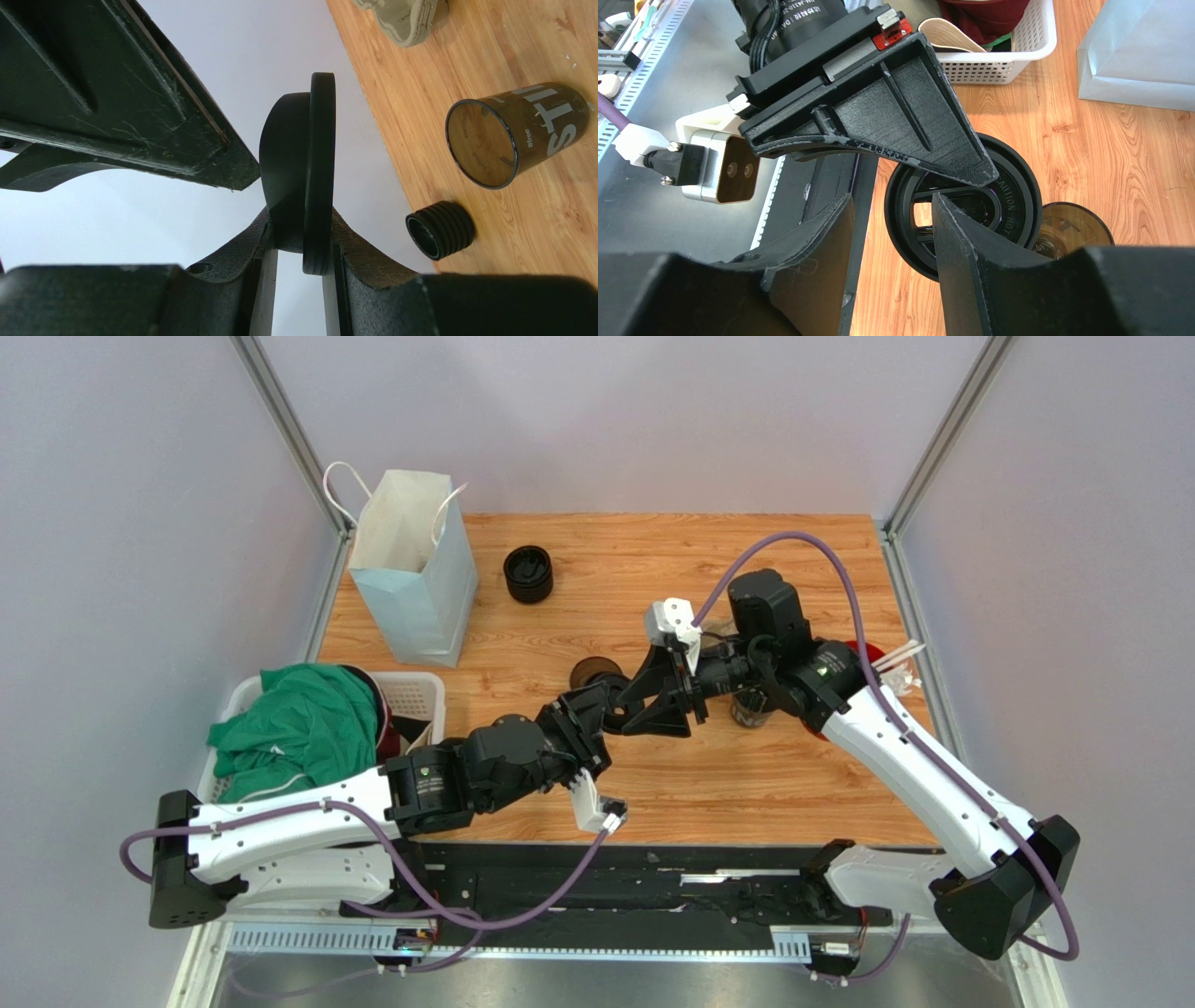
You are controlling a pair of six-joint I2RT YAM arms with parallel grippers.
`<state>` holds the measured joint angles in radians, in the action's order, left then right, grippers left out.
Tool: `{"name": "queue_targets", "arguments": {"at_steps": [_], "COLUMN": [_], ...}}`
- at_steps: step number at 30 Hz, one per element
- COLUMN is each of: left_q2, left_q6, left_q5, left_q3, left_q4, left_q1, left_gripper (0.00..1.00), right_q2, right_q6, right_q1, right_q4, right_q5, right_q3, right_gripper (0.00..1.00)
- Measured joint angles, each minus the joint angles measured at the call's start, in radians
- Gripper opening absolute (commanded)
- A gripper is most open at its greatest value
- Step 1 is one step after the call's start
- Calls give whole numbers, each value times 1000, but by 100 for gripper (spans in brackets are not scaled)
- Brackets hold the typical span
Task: Pack the takeout coffee
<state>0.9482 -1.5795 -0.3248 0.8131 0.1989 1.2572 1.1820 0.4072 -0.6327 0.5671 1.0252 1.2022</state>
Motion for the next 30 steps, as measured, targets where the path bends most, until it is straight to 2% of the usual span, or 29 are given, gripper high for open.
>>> {"name": "queue_targets", "arguments": {"at_steps": [3, 12, 19, 30], "left_q2": [-4, -5, -4, 12], "left_q6": [-8, -16, -16, -16], "left_q5": [-1, -13, -13, -6], "left_q3": [-3, -3, -3, -4], "left_q4": [-15, -33, -33, -32], "left_q1": [0, 0, 4, 6], "left_gripper": [13, 13, 13, 14], "right_q2": [4, 0, -15, -21], "right_q6": [0, 8, 45, 51], "right_q1": [-1, -6, -8, -21], "right_q4": [0, 20, 42, 13], "right_q5": [-2, 2, 6, -12], "right_q3": [0, -4, -19, -55], "right_gripper": [46, 49, 48, 34]}}
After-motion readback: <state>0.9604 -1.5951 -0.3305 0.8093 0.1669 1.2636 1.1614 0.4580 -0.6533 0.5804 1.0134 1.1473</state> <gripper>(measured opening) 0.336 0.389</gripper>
